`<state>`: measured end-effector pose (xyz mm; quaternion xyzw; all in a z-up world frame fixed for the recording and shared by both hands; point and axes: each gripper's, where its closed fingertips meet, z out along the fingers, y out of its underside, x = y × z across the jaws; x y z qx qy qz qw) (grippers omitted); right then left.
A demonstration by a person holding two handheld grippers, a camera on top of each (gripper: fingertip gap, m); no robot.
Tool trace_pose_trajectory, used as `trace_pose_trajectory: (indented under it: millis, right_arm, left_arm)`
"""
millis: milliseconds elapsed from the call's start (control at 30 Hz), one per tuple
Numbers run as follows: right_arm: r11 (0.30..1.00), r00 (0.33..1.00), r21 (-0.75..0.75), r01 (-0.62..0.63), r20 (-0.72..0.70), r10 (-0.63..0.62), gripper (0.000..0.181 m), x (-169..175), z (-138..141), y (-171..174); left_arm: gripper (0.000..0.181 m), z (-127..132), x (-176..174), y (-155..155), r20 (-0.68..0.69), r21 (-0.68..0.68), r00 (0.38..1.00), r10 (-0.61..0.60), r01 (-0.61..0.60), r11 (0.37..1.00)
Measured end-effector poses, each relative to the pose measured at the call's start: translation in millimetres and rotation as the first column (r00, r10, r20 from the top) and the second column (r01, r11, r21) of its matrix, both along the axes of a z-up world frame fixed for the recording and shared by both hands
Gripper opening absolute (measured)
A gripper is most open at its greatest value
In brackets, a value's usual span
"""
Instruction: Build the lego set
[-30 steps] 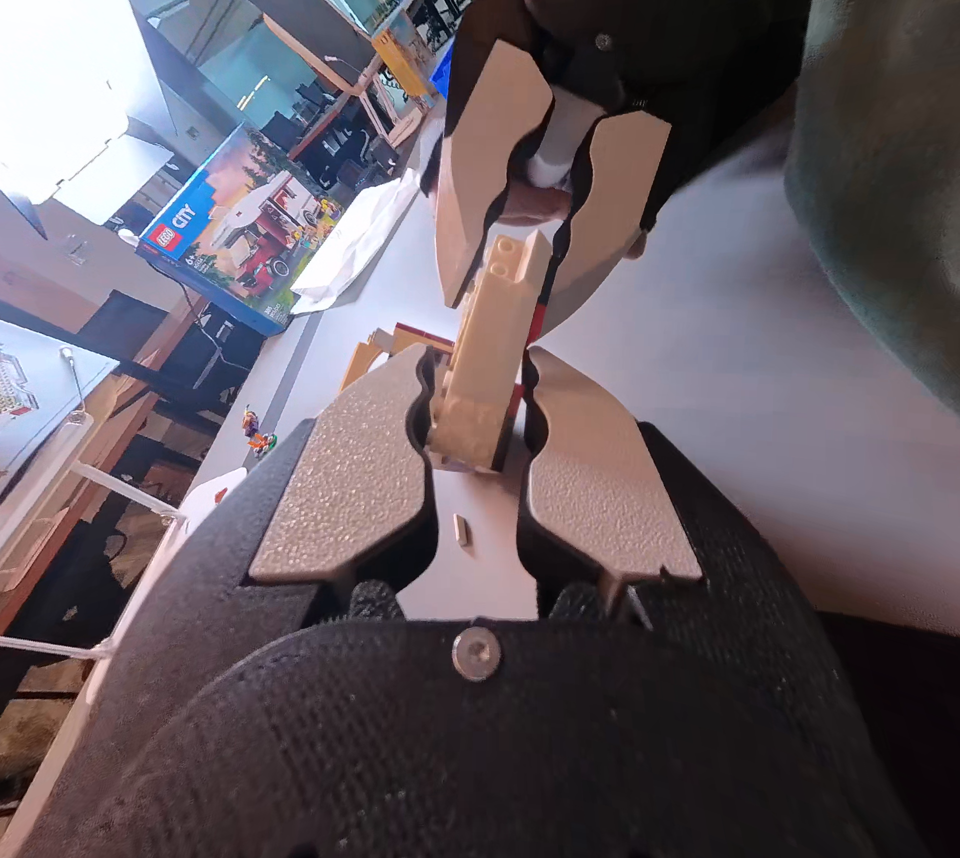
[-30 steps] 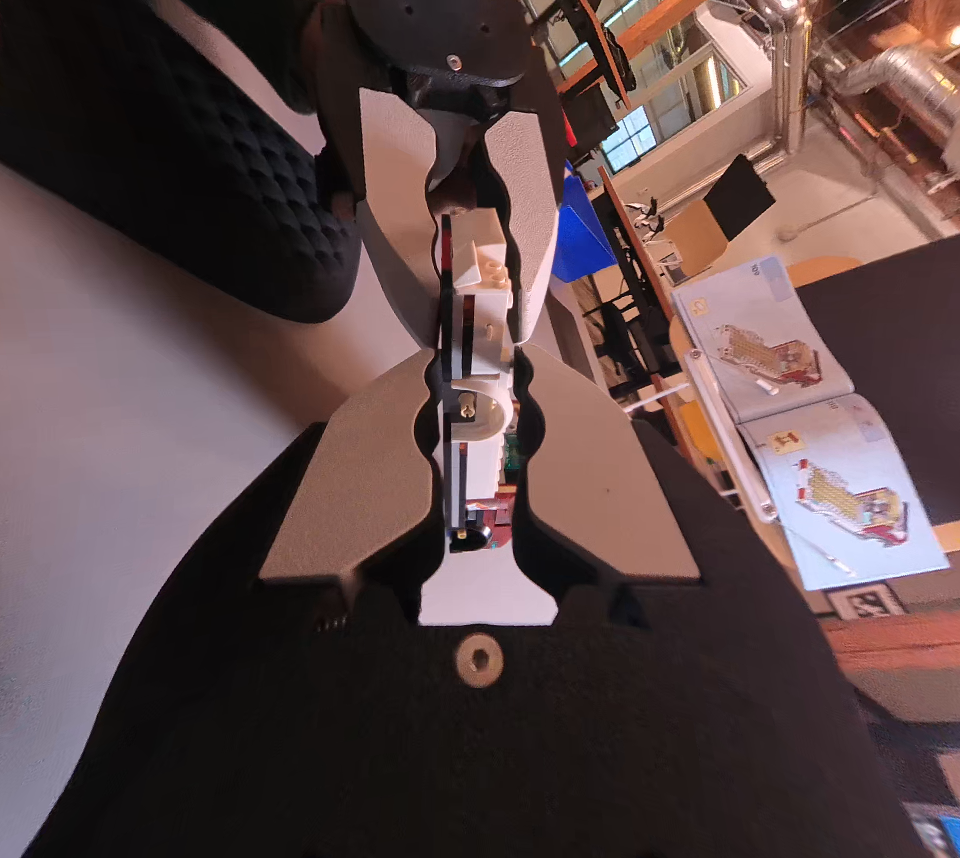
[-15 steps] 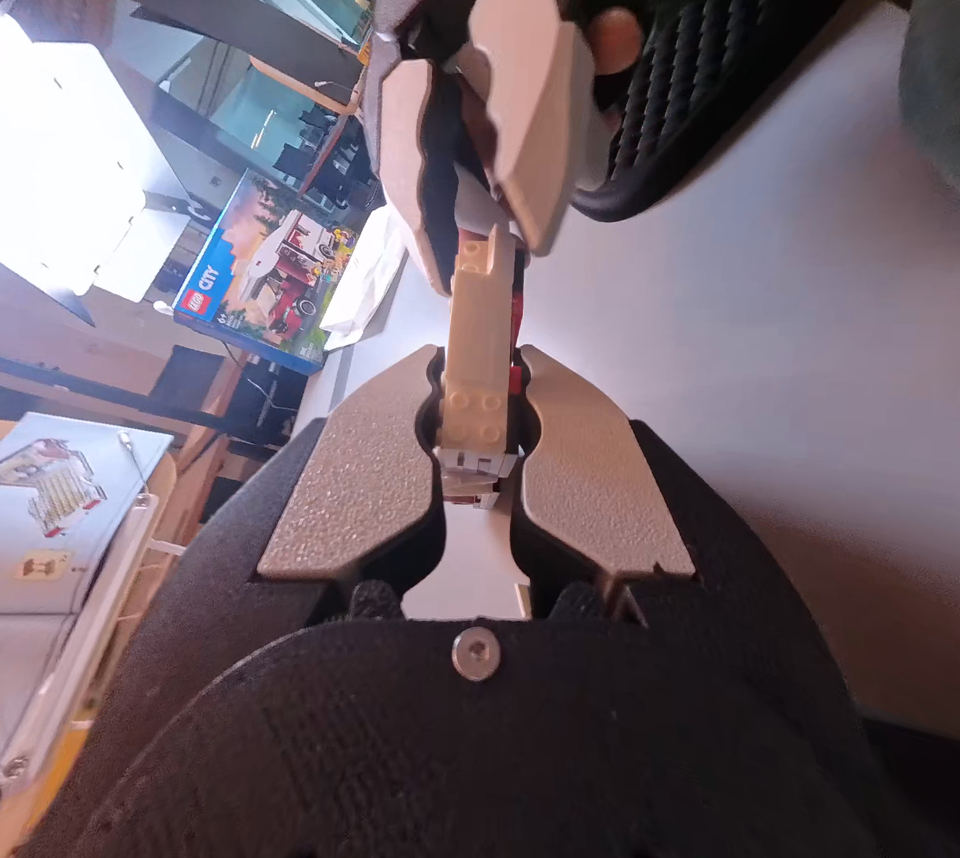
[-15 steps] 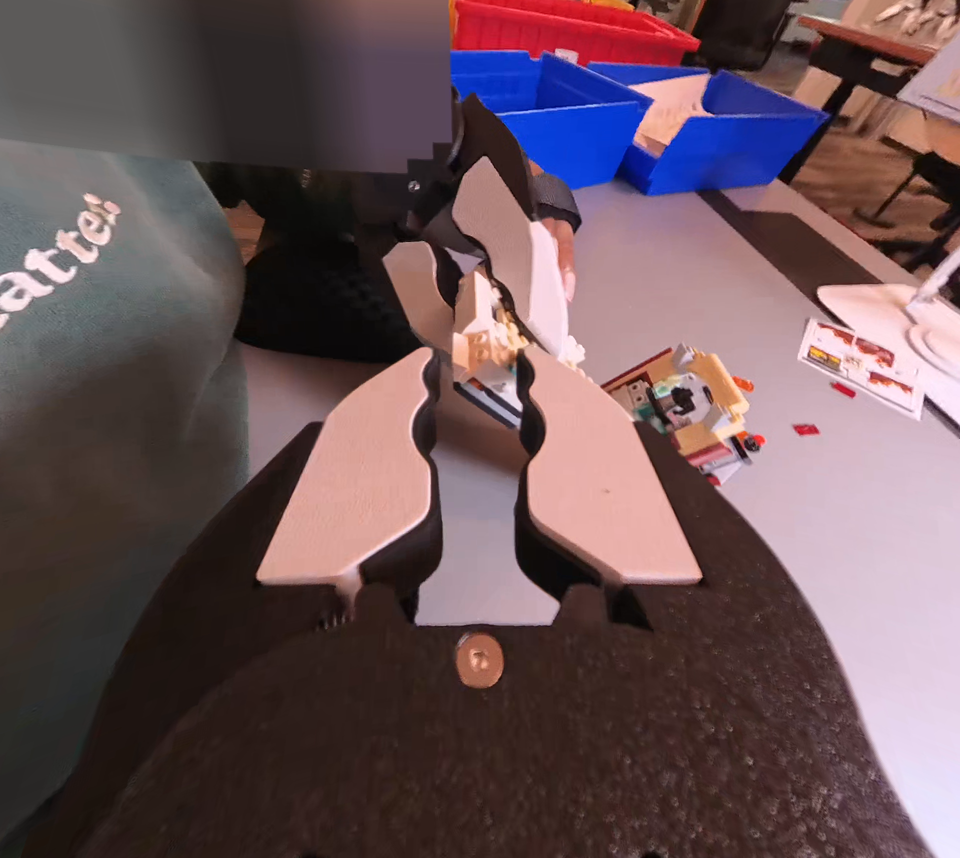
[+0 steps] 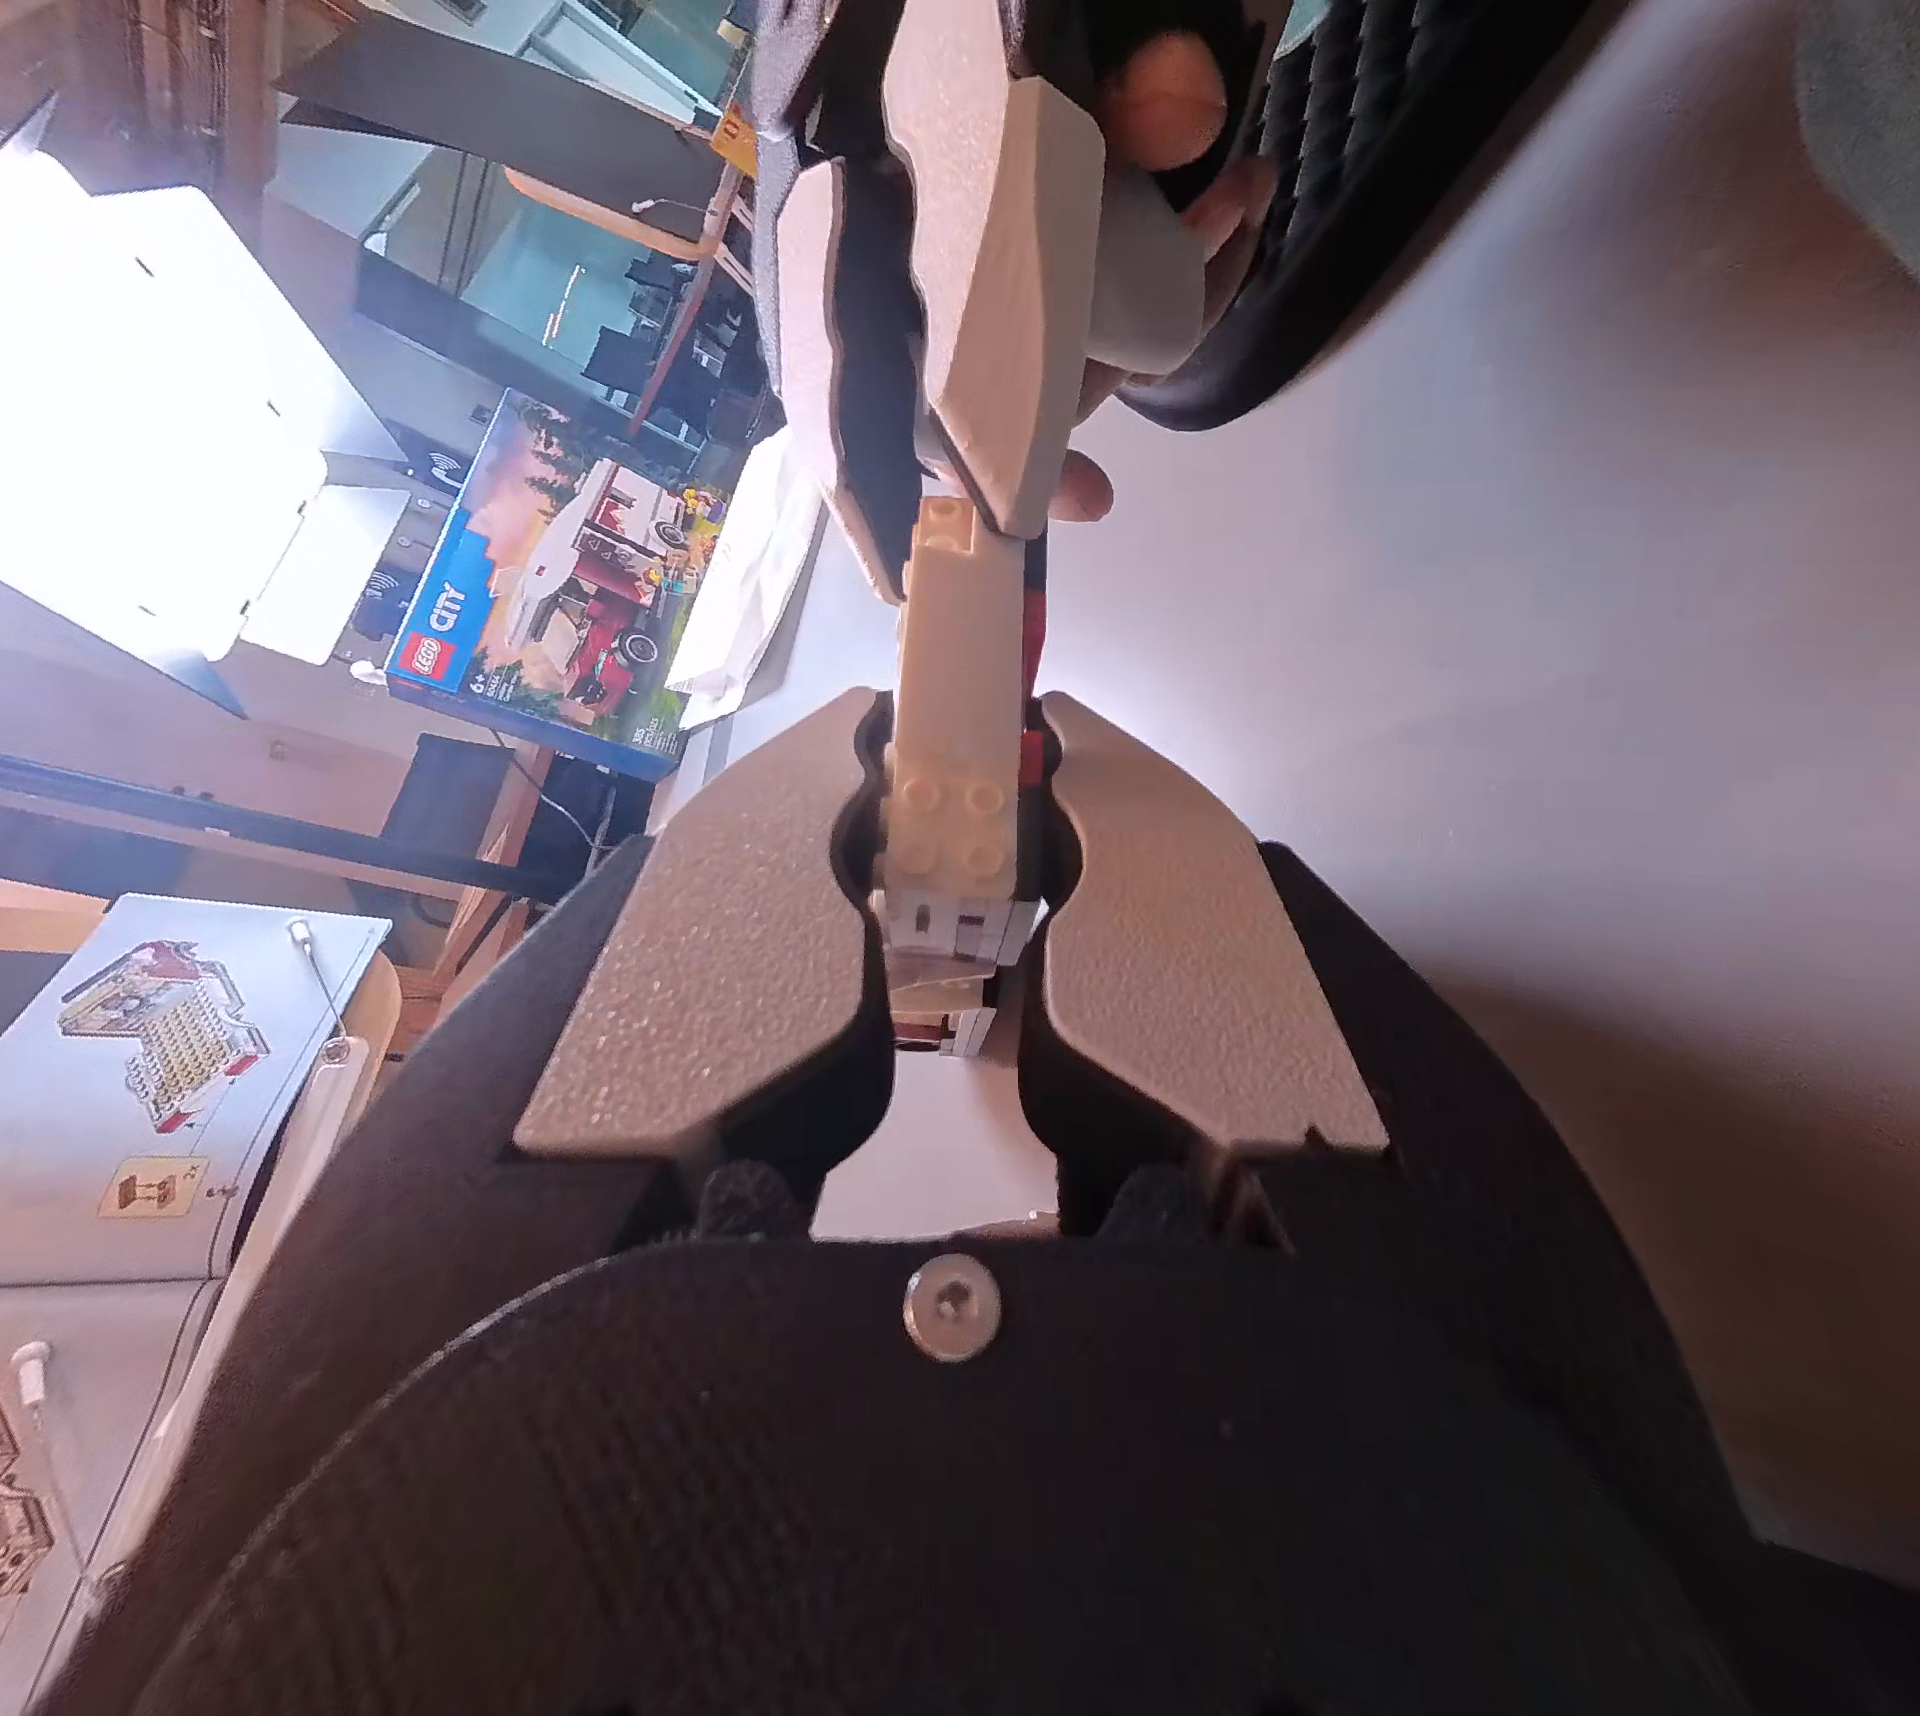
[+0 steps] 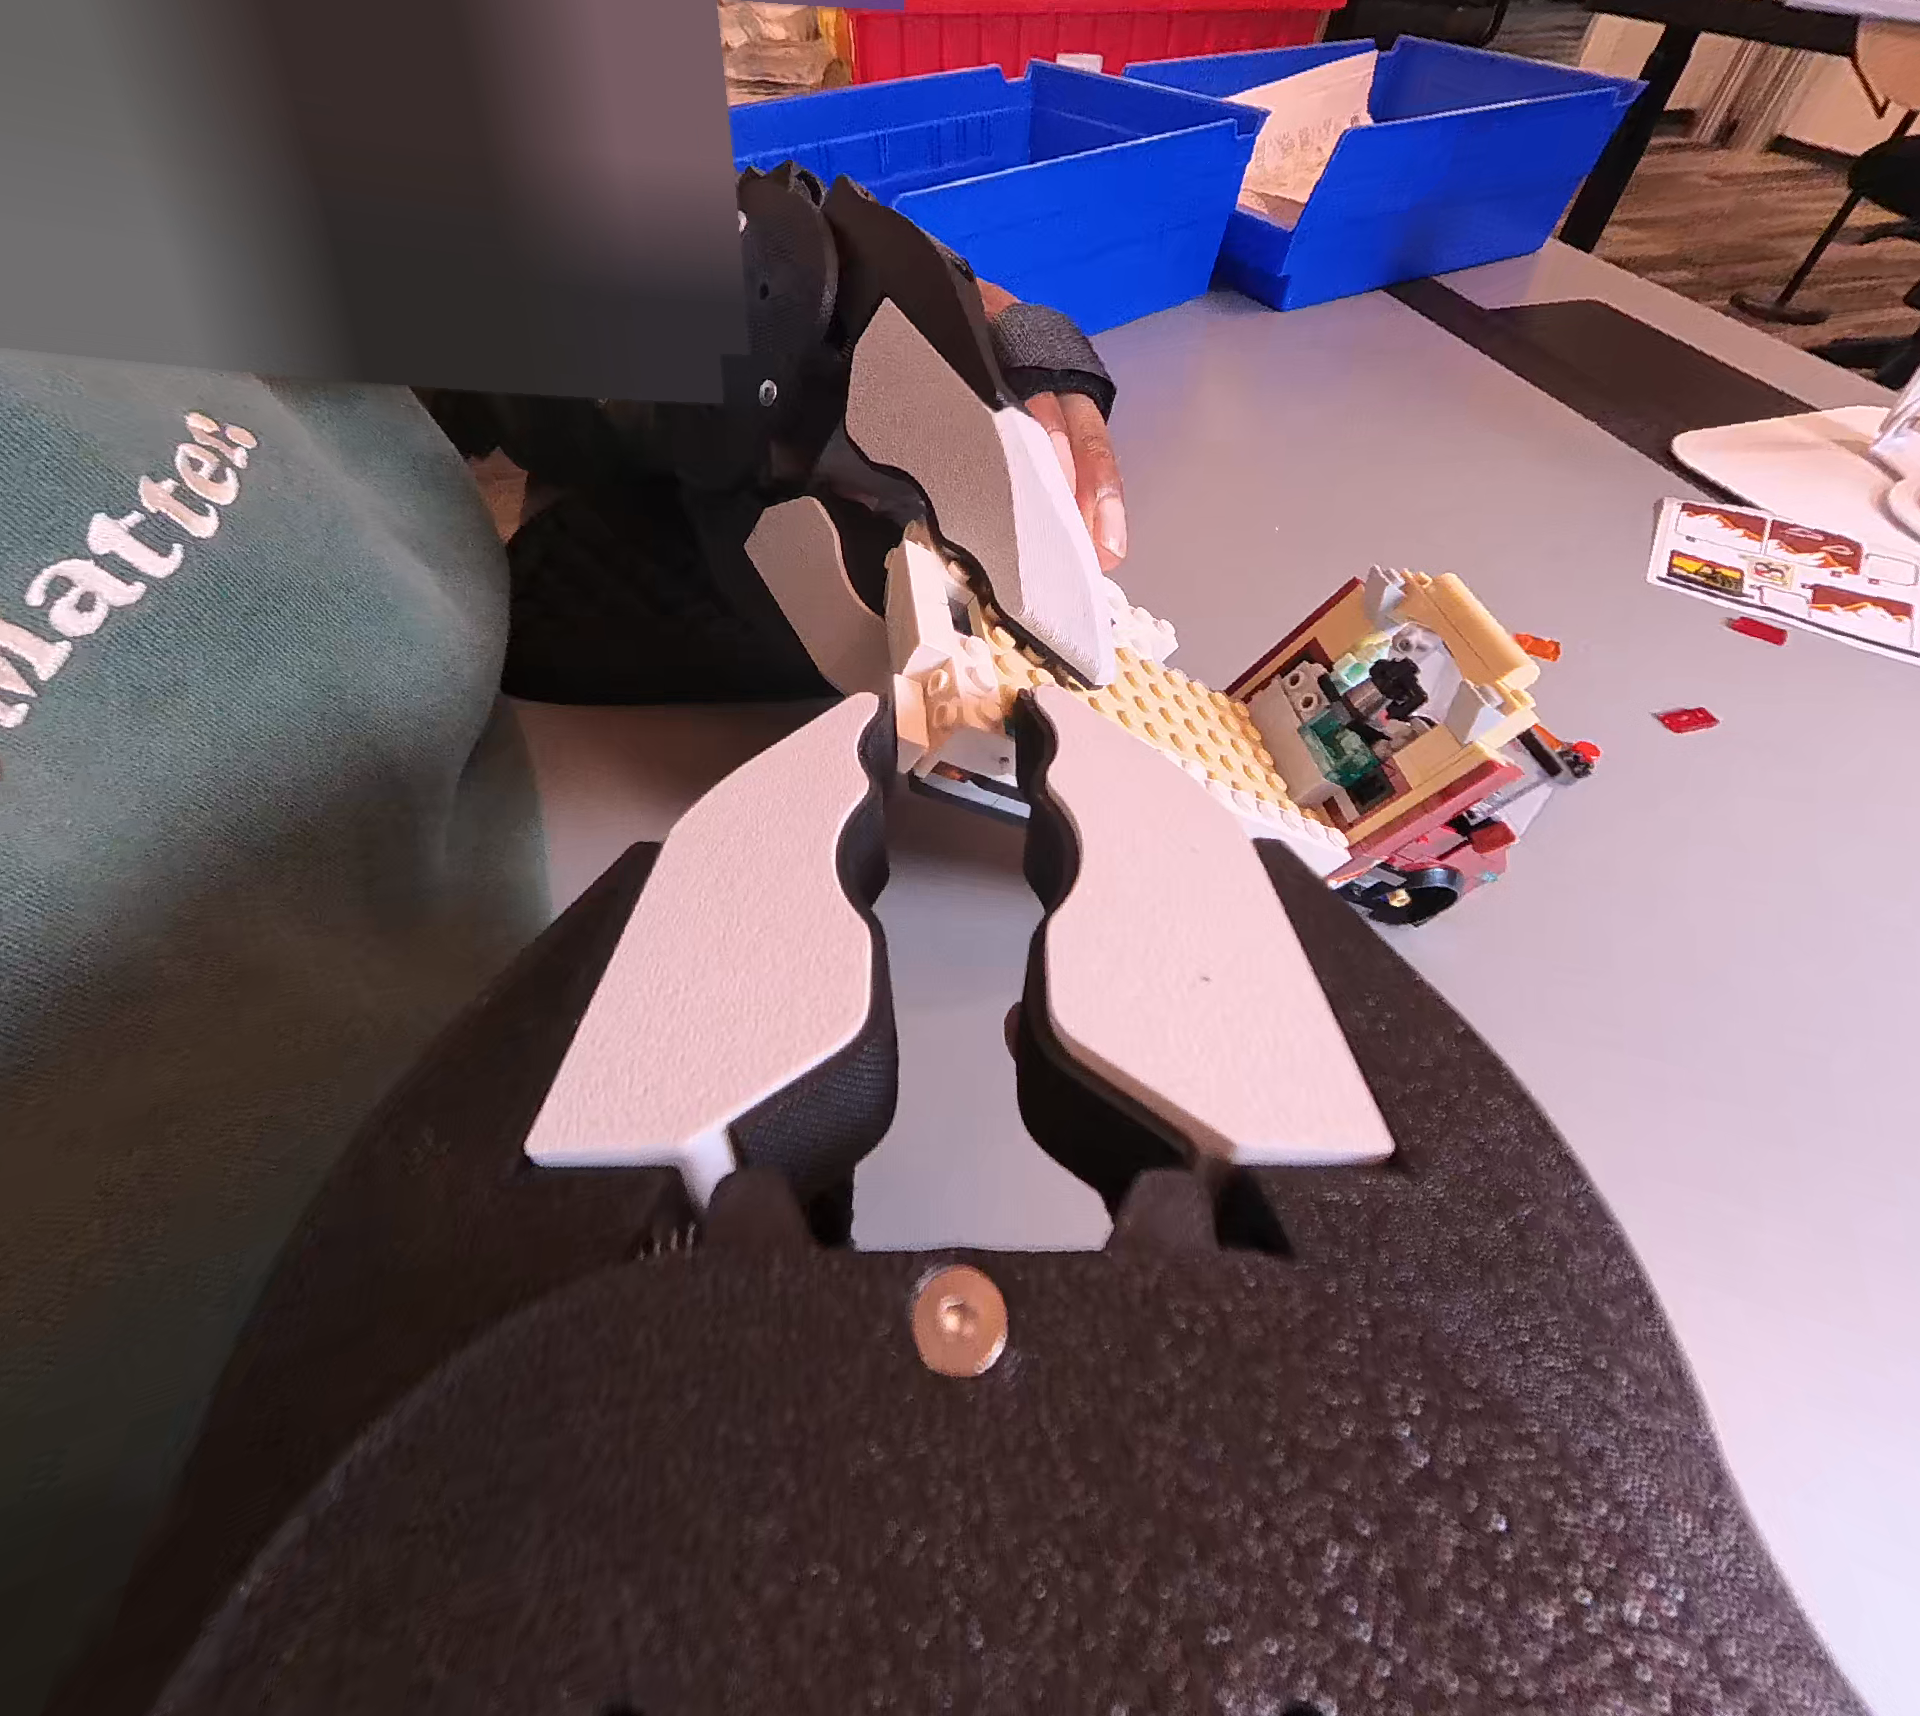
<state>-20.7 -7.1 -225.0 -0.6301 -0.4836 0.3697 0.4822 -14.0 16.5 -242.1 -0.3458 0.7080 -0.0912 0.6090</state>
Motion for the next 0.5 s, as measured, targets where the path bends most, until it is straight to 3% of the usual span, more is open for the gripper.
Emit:
trace_pose_trajectory:
  millis: [500]
  right_arm:
    - [0.996,0.999,0.081,-0.032,0.011,0.032,0.019,-2.8,2.3,5.8]
  left_arm:
    - [0.024,2.0,-2.4,4.0,-0.004,-0.02,1.0,-0.012,0.012,1.0]
